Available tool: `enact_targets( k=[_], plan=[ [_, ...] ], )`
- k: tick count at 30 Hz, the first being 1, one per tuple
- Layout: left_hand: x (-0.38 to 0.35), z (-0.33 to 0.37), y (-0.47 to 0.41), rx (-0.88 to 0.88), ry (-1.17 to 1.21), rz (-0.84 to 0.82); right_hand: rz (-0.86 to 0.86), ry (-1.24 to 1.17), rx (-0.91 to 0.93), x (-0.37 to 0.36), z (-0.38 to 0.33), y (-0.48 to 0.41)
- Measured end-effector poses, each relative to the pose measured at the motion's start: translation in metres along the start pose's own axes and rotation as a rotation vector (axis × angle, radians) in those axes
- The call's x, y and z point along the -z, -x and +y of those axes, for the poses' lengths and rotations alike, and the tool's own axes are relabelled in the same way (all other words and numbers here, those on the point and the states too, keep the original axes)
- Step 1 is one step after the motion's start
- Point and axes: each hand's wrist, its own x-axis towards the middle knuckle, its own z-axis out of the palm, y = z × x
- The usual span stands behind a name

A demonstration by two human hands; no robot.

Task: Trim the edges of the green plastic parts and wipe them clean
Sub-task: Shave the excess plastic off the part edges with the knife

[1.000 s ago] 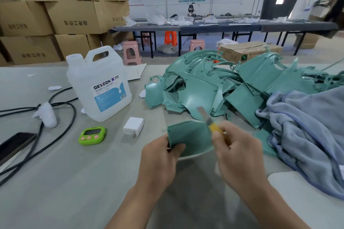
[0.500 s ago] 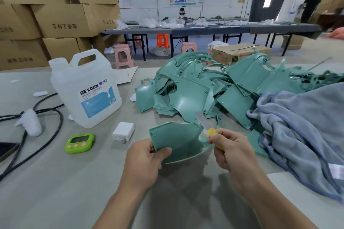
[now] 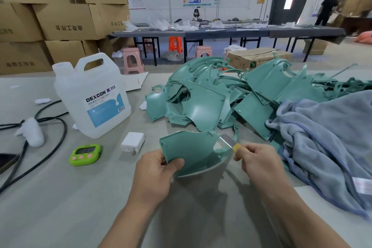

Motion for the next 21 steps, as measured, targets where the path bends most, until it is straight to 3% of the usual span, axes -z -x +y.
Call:
enact_targets(
  k=[11, 13, 18, 21],
  plan=[
    [0.002, 0.004, 0.002, -0.031, 0.010, 0.015, -0.311, -0.573, -0.421, -0.014, -0.009, 0.014],
    [0.002, 0.005, 0.002, -0.037, 0.023, 0.005, -0.318, -0.520, -0.413, -0.011, -0.008, 0.011],
    [0.002, 0.005, 0.002, -0.056, 0.015, -0.008, -0.204, -0.018, -0.173, -0.003, -0.004, 0.004],
    [0.002, 0.004, 0.001, -0.054, 0.021, -0.003, -0.212, -0.122, -0.091, -0.004, -0.006, 0.007]
  ],
)
